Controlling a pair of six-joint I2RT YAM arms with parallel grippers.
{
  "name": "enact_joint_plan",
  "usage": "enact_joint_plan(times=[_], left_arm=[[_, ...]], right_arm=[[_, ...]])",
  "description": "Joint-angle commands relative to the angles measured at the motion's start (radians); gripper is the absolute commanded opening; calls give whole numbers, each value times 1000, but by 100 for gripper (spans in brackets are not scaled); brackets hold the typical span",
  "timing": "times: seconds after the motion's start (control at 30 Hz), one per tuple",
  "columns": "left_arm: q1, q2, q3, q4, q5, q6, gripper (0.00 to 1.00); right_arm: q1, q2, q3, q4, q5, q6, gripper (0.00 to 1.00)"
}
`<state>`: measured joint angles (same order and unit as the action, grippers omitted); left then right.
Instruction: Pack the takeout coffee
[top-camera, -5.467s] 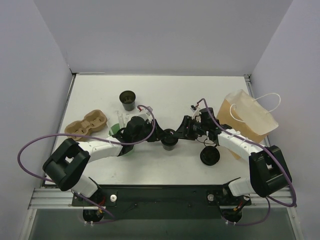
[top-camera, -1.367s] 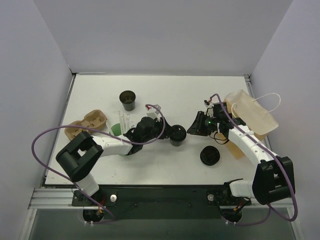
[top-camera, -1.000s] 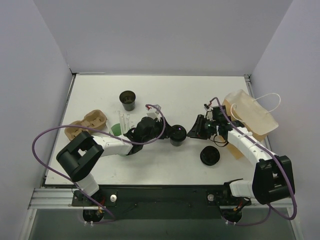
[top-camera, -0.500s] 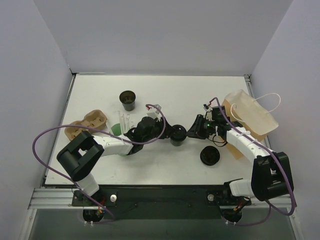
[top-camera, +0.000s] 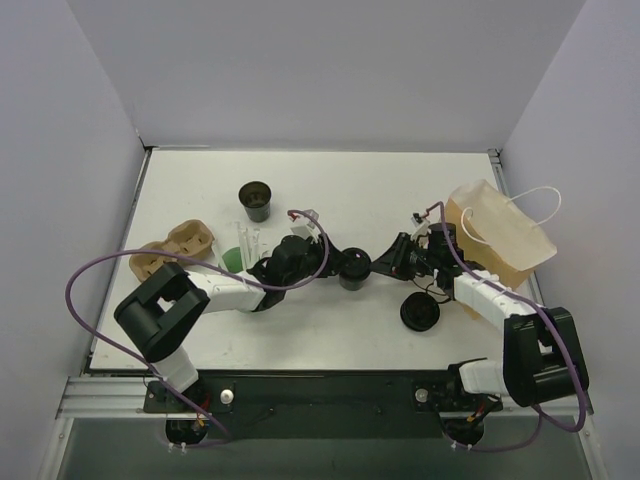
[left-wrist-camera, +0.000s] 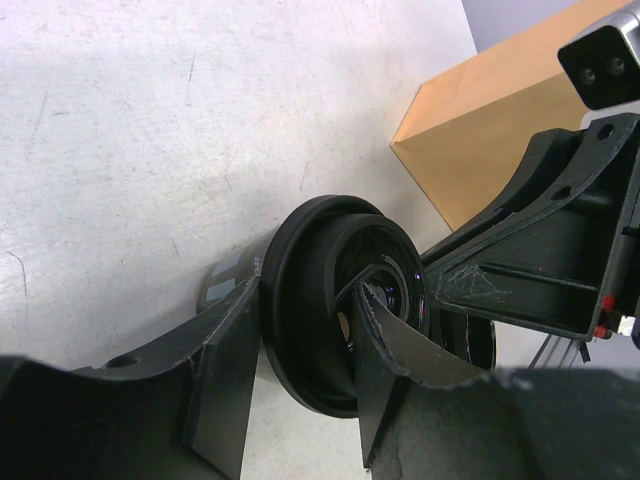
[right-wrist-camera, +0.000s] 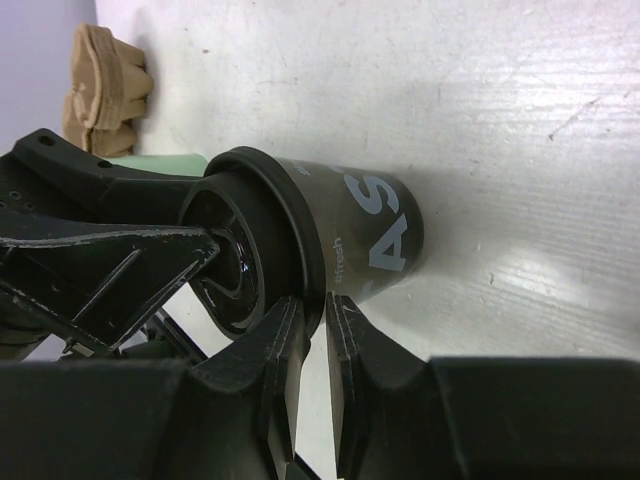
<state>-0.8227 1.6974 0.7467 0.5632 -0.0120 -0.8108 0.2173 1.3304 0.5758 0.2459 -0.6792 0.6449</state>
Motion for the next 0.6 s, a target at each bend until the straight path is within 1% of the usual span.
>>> enact_joint_plan(times=[0.0, 0.1, 0.13, 0.17, 0.23, 0.27, 0.33, 0.37, 0.47, 0.5, 0.57], left_arm=[[-21, 159, -139, -439, 6, 58, 37], [-21, 176, -156, -418, 7, 44, 37], [-21, 183, -162, -411, 9, 38, 37], [-21, 189, -165, -405, 12, 33, 36], [-24, 186, -179, -395, 10, 15, 36], [-24, 183, -185, -388, 10, 12, 36], [-27, 170, -190, -379, 12, 9, 36], [-26, 163, -188, -382, 12, 9, 36], [-27, 145, -162, -411, 12, 12, 36], [-26, 142, -156, -424, 12, 16, 36], [-27, 136, -142, -445, 10, 19, 36]], right_arm=[[27, 95, -140, -1, 153, -21, 15], [42, 87, -168, 17, 174, -4, 12], [47, 76, -166, 0, 193, 1, 12], [50, 58, -156, -69, 272, -1, 11], [59, 49, -154, -102, 312, -7, 10], [59, 52, -156, -96, 313, -7, 10], [71, 49, -139, -83, 258, -25, 13], [79, 17, -108, -103, 251, -30, 15], [79, -66, -47, -144, 190, -31, 29], [74, -79, 10, -161, 176, -33, 37], [67, -94, 70, -218, 150, -51, 42]])
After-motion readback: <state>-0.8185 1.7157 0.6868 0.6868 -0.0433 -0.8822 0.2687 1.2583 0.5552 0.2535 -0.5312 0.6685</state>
